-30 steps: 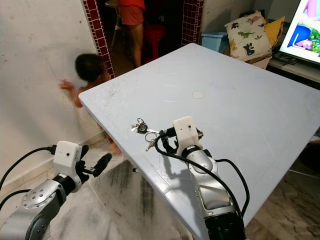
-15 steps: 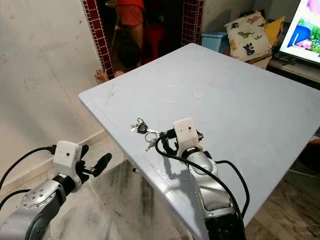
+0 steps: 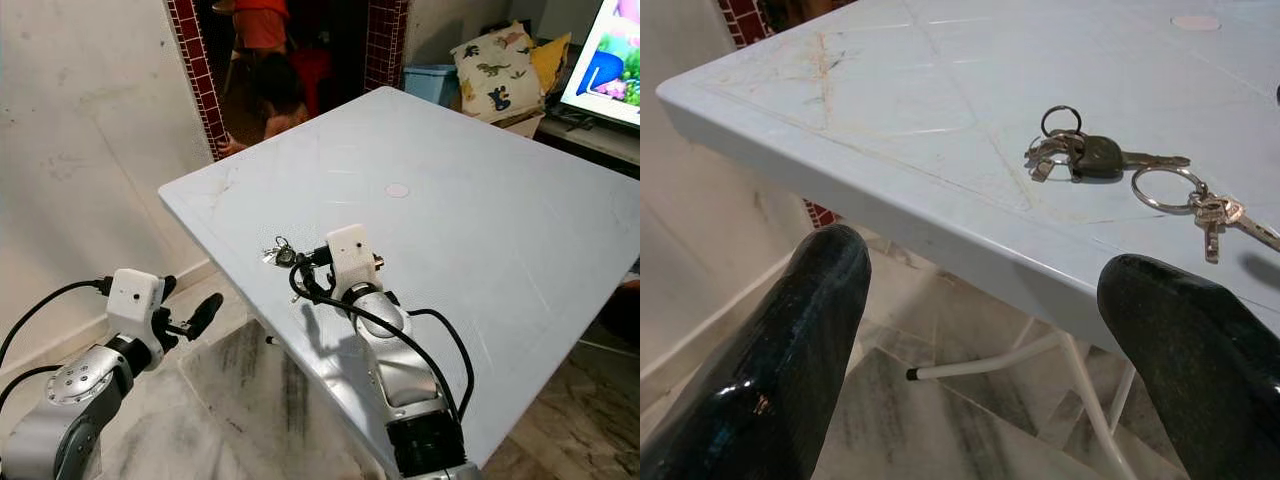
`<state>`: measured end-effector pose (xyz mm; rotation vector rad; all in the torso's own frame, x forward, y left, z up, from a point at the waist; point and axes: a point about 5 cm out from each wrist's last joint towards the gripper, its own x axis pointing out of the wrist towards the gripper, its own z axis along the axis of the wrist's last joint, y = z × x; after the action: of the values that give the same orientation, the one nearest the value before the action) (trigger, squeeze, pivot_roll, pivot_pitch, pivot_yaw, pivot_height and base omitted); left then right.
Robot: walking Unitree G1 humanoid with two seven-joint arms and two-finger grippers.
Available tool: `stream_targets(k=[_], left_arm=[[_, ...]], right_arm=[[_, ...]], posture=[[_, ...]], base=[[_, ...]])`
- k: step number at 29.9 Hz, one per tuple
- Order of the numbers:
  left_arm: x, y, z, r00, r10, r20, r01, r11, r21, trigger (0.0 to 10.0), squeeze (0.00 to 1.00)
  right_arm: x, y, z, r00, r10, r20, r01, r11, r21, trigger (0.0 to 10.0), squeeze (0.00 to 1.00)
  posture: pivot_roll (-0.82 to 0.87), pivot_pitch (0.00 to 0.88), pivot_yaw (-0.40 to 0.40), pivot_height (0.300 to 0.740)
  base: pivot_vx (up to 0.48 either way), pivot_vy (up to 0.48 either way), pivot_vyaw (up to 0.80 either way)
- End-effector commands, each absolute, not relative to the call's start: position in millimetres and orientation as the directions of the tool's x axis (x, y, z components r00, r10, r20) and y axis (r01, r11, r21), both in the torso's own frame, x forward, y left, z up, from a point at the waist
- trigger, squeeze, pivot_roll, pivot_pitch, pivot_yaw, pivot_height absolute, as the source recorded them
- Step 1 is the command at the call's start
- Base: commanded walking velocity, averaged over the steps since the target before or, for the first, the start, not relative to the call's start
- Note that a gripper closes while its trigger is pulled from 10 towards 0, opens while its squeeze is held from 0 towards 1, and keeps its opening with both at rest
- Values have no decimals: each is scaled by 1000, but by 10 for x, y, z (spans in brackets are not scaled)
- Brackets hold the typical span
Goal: Hang keys on a hook
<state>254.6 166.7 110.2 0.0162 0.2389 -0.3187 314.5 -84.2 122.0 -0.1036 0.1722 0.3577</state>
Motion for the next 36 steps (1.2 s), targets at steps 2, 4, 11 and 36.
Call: stream_targets(k=[2,4,11,36], left_arm=[[2586,1770,1120,934,-269,-236,279,960,9,10000,0],[2601,1784,1121,935,-266,-235,276,961,9,10000,0],[2635,1795,1118,939,-252,-235,262,965,15,10000,0],[2481,1834,906,822,-410,-395,456,890,25,10000,0]], right_arm=[[3194,-750,1285,922,355,-153,-366,929,-54,10000,0],[3198,-710,1275,919,363,-155,-374,926,-55,10000,0],[3201,-667,1244,912,370,-176,-383,922,-46,10000,0],[3304,-517,870,850,307,-428,-418,887,-194,10000,0]], posture=[[93,0,86,740],[94,0,85,740],[97,0,86,740],[112,0,94,740]], base=[[0,0,0],[0,0,0],[0,0,0],[0,0,0]])
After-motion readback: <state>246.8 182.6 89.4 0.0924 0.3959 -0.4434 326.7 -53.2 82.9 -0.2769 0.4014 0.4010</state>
